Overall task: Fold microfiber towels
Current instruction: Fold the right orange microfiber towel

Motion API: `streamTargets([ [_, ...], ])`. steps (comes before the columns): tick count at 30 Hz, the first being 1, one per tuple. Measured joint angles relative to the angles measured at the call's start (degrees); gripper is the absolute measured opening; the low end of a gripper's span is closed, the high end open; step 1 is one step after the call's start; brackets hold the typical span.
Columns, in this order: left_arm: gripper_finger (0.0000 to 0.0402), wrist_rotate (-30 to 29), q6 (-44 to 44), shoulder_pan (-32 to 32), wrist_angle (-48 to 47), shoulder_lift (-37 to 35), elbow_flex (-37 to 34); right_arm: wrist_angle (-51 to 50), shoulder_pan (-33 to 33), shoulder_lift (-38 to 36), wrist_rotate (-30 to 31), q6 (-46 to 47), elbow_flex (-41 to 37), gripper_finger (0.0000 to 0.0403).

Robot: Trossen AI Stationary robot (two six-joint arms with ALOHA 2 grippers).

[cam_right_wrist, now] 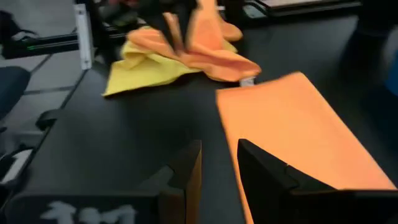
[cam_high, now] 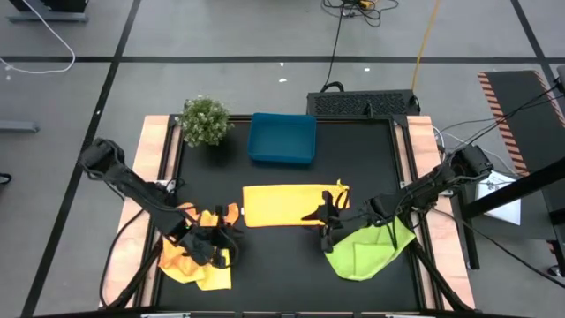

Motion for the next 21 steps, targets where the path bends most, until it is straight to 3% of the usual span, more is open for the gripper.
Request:
streamTargets([
  [6,0.0118,2.27,-0.39,4.1,-0.24,4.64,0.0,-0.11,1.38,1.49,7.38,-3.03,-0.66,0.0098],
  [14,0.024,1.31,-0.35,7.51,-9.24,5.72,0.07,6.42,1.56,3.17,7.23,-2.2,-5.22,0.0098],
  [21,0.0256,0.93,6.96,7.78,-11.63,7.08,0.07,13.14,1.58,3.14,7.25,-2.04,-8.57,0.0098],
])
